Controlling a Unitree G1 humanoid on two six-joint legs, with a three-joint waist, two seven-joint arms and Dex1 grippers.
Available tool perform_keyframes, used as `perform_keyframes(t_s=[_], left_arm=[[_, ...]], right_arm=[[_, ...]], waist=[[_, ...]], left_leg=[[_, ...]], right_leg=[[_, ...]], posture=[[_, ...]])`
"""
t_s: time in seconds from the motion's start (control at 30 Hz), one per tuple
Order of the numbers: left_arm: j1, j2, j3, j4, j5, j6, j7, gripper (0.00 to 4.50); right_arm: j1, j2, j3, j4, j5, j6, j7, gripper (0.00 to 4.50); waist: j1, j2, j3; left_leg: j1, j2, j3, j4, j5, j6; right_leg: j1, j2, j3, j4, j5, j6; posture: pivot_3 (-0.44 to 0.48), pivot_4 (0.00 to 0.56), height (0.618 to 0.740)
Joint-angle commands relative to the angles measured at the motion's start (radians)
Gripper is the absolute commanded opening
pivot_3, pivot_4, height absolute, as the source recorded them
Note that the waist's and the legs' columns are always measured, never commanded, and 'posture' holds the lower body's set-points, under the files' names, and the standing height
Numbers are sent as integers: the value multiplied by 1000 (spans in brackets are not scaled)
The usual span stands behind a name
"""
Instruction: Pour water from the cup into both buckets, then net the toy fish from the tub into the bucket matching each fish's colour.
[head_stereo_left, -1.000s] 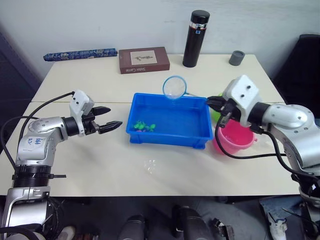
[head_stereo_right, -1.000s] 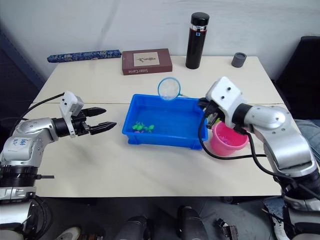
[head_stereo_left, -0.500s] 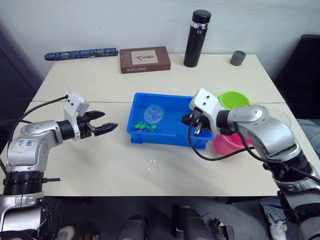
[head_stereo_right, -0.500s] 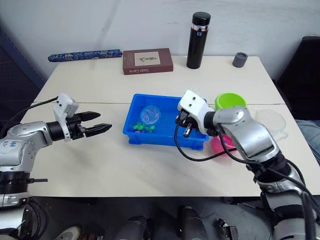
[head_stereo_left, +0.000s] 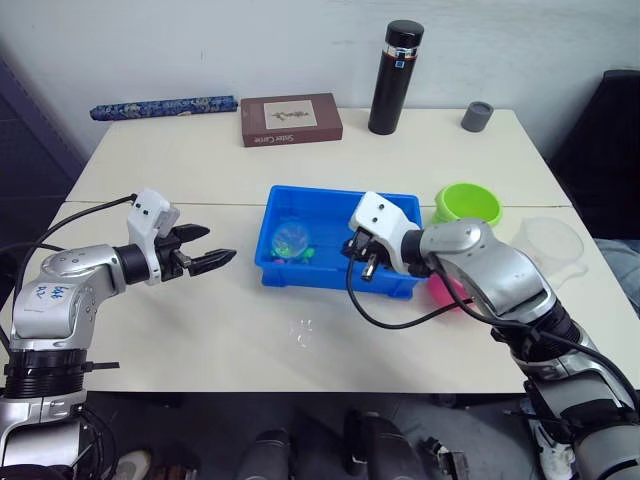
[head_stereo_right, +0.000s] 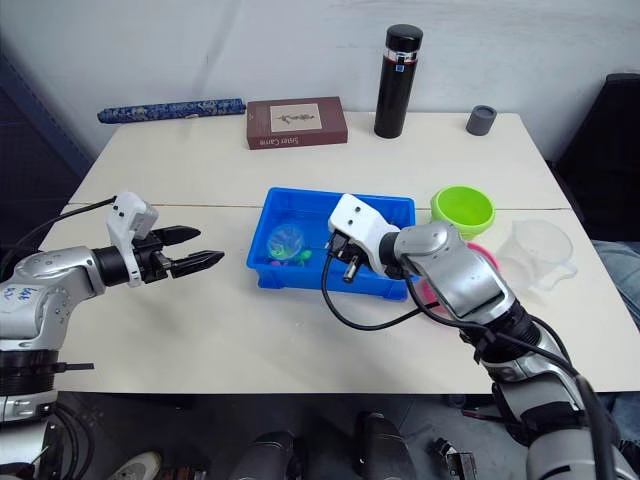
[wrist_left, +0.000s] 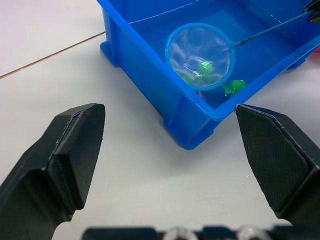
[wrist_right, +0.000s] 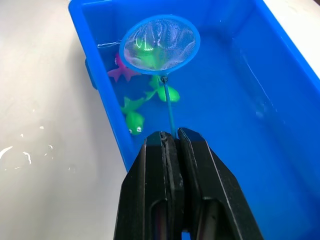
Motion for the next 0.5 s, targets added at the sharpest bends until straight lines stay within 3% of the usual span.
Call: perform_keyframes(t_s=[0.03,0.27,0.5], left_arm=[[10,22,36,-49,-15,-3,5,4473],[17,21,41,-58,-18,-4,10,4473],[19,14,36,-59,-17,-13,14,4473]], right_arm=[[-18,5,14,-18,-29,-34,10,0],[-16,-11,50,3,-91,-83,25,0],[-36,-2,1,70,-128,-123,17,0]], waist=[[0,0,0],[0,0,0],[-1,0,0]], left_leg=[[0,0,0,0,0,0],[0,0,0,0,0,0],[0,0,0,0,0,0]], right_leg=[[0,0,0,0,0,0],[0,0,0,0,0,0],[0,0,0,0,0,0]], posture=[[0,150,740],[0,150,740],[0,150,740]])
